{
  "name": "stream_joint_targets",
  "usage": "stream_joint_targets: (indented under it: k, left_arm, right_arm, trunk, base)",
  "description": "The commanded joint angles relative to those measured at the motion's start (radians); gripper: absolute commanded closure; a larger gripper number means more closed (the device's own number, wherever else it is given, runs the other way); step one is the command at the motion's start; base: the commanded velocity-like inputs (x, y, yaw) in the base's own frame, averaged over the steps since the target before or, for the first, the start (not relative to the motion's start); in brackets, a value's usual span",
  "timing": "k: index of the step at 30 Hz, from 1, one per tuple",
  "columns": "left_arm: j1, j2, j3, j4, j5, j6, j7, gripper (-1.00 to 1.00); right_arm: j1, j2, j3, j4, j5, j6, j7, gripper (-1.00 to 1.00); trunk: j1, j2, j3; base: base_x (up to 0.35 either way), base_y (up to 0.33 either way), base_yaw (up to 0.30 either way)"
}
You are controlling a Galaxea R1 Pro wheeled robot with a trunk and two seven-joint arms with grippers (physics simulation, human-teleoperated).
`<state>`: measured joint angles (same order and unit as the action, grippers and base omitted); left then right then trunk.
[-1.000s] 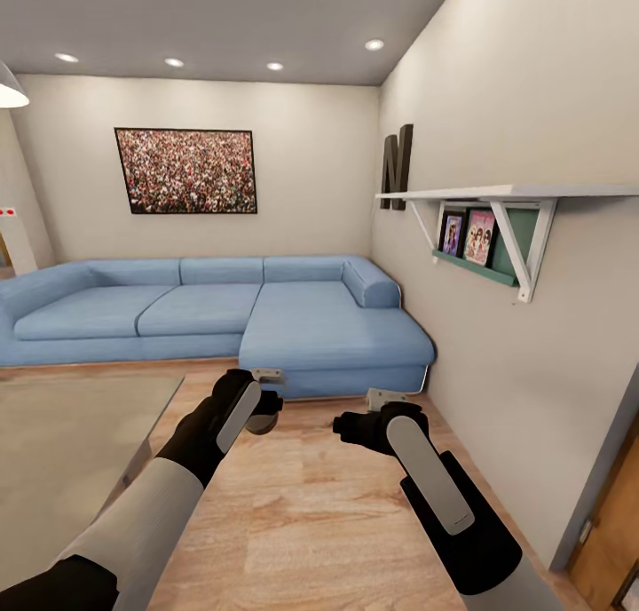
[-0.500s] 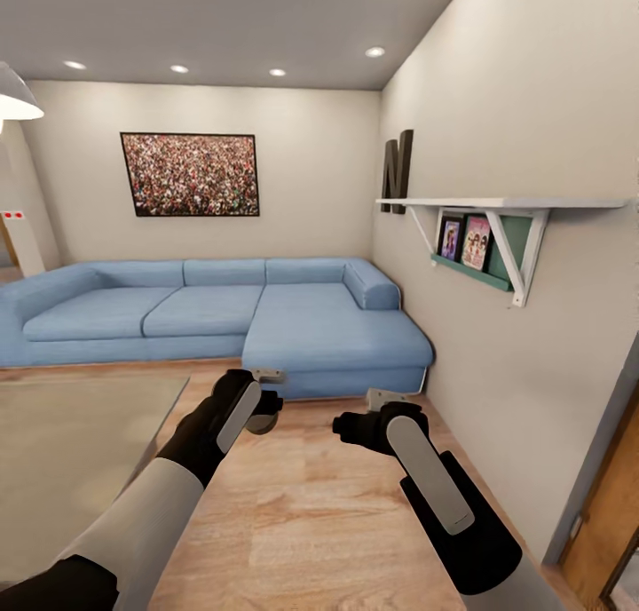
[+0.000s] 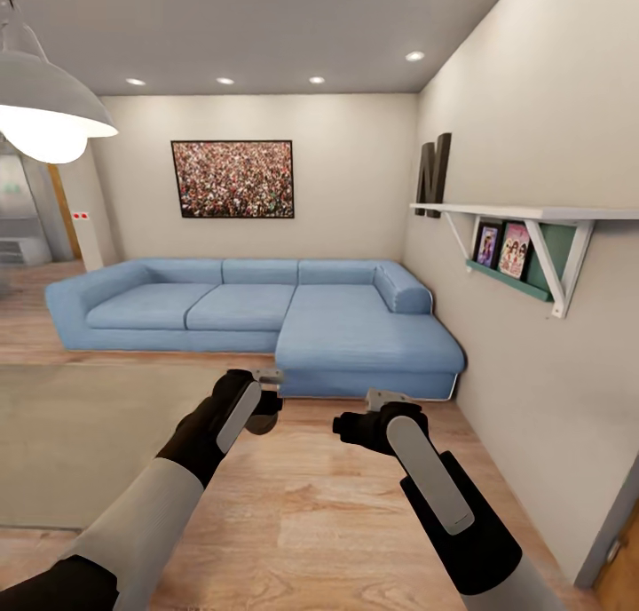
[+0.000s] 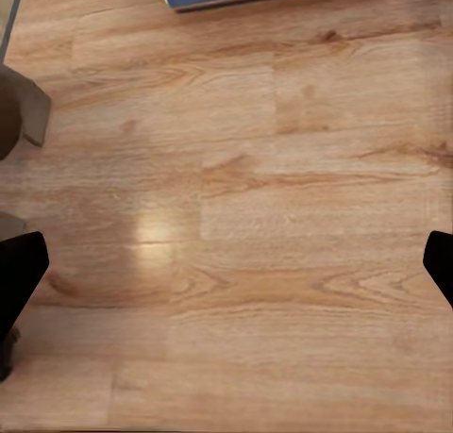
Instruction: Place each of the two pumpkins and all three candles from the living room inside a cabinet in the living room (use any cabinet), then make sure every cabinet is closed, and position the cauldron so it is next to a table in the living room.
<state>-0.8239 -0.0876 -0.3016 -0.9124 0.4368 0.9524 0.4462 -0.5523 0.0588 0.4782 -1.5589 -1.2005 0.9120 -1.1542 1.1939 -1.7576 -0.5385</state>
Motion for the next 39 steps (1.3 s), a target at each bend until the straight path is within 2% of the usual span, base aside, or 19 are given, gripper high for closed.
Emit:
stream_joint_targets:
  k: [1,12,39]
  left_arm:
    - [-0.001,0.0,-0.002,0.0,0.008,0.002,0.011,1.0]
    - [-0.001,-0.001,-0.002,0.0,0.008,0.002,0.017,1.0]
    - [-0.001,-0.001,-0.002,0.0,0.008,0.002,0.033,1.0]
  right_arm:
    - [-0.001,0.0,0.0,-0.001,-0.009,0.007,-0.01,-1.0]
    - [0.0,0.001,0.0,-0.001,-0.008,0.007,-0.01,-1.0]
    - [-0.001,0.001,0.002,0.0,-0.008,0.007,-0.01,-1.0]
  trunk:
    - [-0.004,0.007,0.002]
    - [-0.046,0.084,0.036]
    - [-0.15,0.273,0.121]
  base:
    - [-0.023,0.0,0.281]
    - [-0.187,0.0,0.282]
    - [-0.015,0.0,0.283]
